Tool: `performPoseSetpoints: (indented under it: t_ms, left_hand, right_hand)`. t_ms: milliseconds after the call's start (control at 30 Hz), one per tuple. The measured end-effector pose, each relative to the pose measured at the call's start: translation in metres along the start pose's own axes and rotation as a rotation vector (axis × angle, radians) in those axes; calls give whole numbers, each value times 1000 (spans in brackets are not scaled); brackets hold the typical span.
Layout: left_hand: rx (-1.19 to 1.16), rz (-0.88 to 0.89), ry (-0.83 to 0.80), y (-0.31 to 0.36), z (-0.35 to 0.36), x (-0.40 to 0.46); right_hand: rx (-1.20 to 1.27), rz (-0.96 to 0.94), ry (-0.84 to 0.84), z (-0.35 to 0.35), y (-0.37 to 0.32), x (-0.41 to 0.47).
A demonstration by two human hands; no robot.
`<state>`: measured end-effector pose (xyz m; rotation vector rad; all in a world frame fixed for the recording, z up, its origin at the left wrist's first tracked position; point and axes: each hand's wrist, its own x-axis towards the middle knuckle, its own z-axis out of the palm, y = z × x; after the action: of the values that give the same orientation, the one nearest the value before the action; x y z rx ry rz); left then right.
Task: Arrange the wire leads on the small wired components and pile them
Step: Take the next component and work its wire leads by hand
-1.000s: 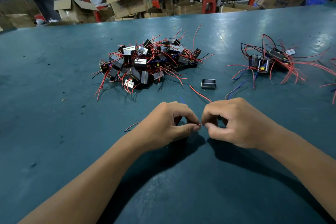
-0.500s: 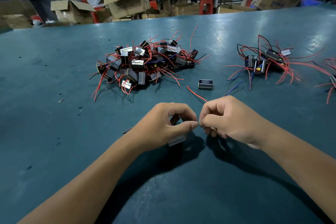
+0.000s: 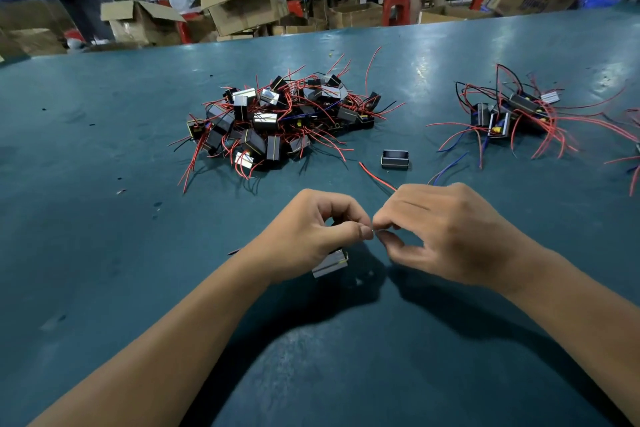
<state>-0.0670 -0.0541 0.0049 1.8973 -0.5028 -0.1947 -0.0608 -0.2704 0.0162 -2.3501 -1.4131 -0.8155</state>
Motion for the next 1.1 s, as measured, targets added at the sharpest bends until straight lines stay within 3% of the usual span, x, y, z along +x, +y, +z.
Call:
performPoseSetpoints:
  t_ms: [133,200,333,400,467,533,667,767,967,1033,1100]
  left_hand:
    - [-29,-14,-19,0,0,0]
    - [14,14,-15,2,1,-1]
    - [334,158,86,5,5,-3]
    - [520,257,127,8,6,-3]
    - [533,274,140,9,5,-4]
    - [452,219,134,7,2,-4]
    - [223,99,93,5,-3,-3]
    - [130,73,66,6,-3,-3]
    - [69,57,34,7,-2,-3]
    - [77,72,34,9,-1,-3]
    - [122,106,46,10,0,-4]
  right_hand:
    - [-70,-31,-10,1,-1,3]
    - [16,38,-34,3,-5,3]
    - [521,649,-111,11,-15,6]
    - [1002,1066,-177,12,-15,10]
    - [1348,1307,-241,9,-14,12]
    - [1262,1201,-239,7,-11,9]
    - [326,438,-47,2,-6,2]
    - [70,106,-21,2,-6,0]
    - [-16,36,-16,1,-7,5]
    - [130,163,-50,2,-11,5]
    - [358,420,-75,4,-17,5]
